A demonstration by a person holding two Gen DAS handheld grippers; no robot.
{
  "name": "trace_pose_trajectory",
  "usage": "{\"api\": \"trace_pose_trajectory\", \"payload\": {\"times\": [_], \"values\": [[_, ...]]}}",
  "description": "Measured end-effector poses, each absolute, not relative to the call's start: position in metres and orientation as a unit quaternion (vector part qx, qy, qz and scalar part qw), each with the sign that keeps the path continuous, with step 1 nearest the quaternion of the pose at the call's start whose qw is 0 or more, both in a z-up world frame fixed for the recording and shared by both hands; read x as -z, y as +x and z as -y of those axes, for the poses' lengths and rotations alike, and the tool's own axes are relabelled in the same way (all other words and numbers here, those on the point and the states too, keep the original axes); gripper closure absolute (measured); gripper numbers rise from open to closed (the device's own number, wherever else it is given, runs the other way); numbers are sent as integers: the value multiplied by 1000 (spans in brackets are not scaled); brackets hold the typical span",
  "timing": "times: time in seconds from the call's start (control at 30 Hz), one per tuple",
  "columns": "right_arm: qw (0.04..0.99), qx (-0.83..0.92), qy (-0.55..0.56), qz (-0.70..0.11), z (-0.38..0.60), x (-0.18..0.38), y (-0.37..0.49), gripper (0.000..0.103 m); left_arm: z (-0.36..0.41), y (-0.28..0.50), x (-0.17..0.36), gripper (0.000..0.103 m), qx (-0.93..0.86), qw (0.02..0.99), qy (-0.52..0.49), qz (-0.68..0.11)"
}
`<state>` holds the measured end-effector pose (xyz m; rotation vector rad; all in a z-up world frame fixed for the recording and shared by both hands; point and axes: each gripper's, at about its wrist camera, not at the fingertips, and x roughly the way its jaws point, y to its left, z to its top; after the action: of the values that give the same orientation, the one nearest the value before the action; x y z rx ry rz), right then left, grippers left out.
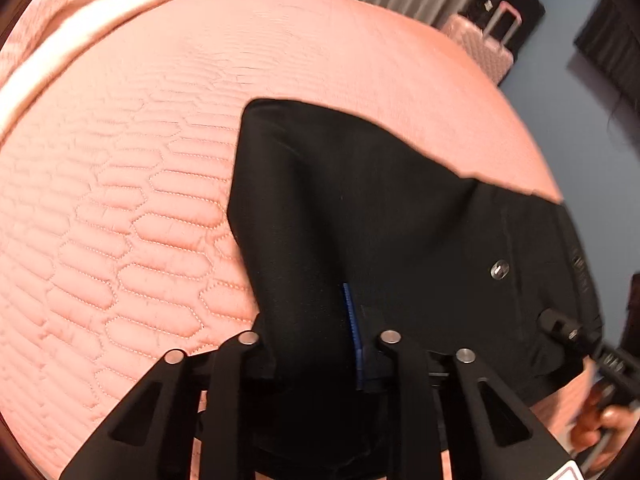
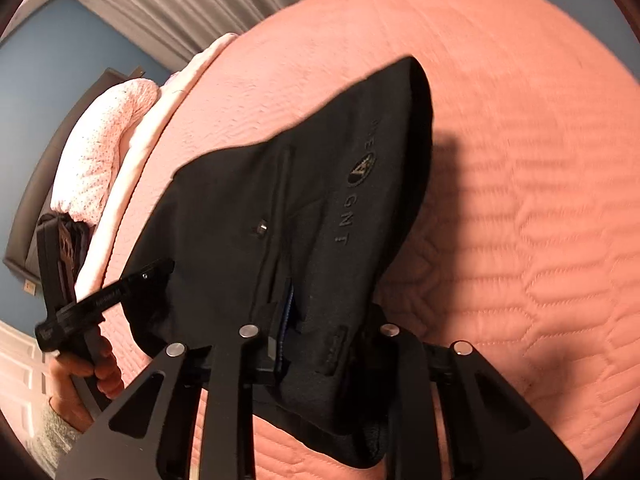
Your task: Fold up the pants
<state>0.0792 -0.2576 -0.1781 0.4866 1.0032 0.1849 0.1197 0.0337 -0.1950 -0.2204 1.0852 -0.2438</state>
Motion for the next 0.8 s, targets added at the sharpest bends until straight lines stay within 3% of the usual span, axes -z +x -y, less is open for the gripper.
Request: {"api": "trace_pose_trajectory", "payload": {"times": [0.33,0.53,0.63,0.67,0.7,0.8], "values": [[897,-134,167,-387,249,79,155,81,-50,176,92,90,134,893,-102,-417],[918,-135,163,-335,256,62,246,81,-39,246,43,90,115,931,-48,-343],[899,-114,194,-376,272,98,303,69,-39,304,56,83,101,922,-60,-369],[900,-74,180,-389,276,114,315,50,-43,325,74,81,93,913,-73,-390],[903,-37,162,-397,281,129,321,43,-47,337,89,79,84,906,-82,-407],[892,7,187,-411,314,165,305,43,-67,354,153,80,-1,873,-82,-481]]}}
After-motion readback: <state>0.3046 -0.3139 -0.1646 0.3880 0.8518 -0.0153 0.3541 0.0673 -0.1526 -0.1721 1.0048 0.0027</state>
